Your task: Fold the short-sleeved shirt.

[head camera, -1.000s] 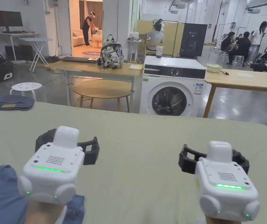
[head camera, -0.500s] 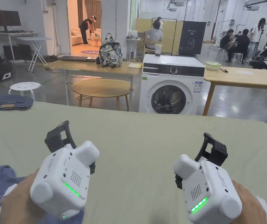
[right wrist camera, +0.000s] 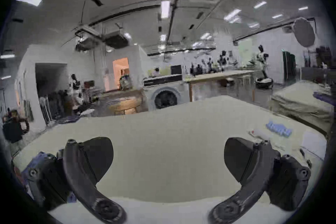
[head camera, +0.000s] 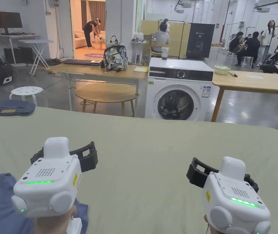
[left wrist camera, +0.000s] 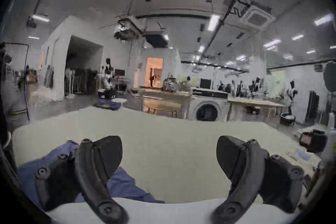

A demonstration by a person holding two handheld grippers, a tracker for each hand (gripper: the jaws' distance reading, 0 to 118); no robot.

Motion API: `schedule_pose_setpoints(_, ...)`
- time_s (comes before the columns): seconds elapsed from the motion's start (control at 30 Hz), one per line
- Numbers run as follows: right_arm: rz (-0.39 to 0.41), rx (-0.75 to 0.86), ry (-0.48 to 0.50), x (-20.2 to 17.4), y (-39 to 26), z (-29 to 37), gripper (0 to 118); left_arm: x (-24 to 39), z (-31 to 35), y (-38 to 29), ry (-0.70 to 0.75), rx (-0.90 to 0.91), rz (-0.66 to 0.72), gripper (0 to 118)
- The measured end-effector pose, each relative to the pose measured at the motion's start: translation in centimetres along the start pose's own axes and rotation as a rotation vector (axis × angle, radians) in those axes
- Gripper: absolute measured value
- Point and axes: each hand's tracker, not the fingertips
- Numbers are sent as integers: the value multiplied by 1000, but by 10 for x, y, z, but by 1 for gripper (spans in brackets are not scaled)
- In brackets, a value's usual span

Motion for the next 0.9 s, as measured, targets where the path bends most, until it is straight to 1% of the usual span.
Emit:
schedule_pose_setpoints(0.07,26,9,6,0,-1,1,118,0,4,2,5,-2,-4,106)
schedule_pose_setpoints(0.2,121,40,9,-5,1,6,118,-1,1,4,-9,-4,-16,106)
schedule_pose_setpoints(0.3,161,48,29,-8,1,6,118,2,-1,4,-12,3,-49,106)
schedule_pose_setpoints(0.43,175,45,43,-14,-1,10,118,8,-1,4,-22,12,-87,106)
schedule_pose_setpoints(0.57,176,34,31,-17,-2,12,118,15,1,6,-35,13,-151,106)
schedule_pose_setpoints(0.7,149,11,18,-16,0,13,118,19,4,9,-40,25,-175,97)
schedule_pose_setpoints(0.83,134,-11,33,-15,1,14,117,20,4,12,-52,20,-154,96)
schedule_pose_setpoints(0.87,139,-11,33,-15,2,16,116,21,5,12,-49,26,-152,93)
schedule_pose_setpoints(0.9,150,-12,29,-16,2,17,116,21,5,12,-50,33,-150,79)
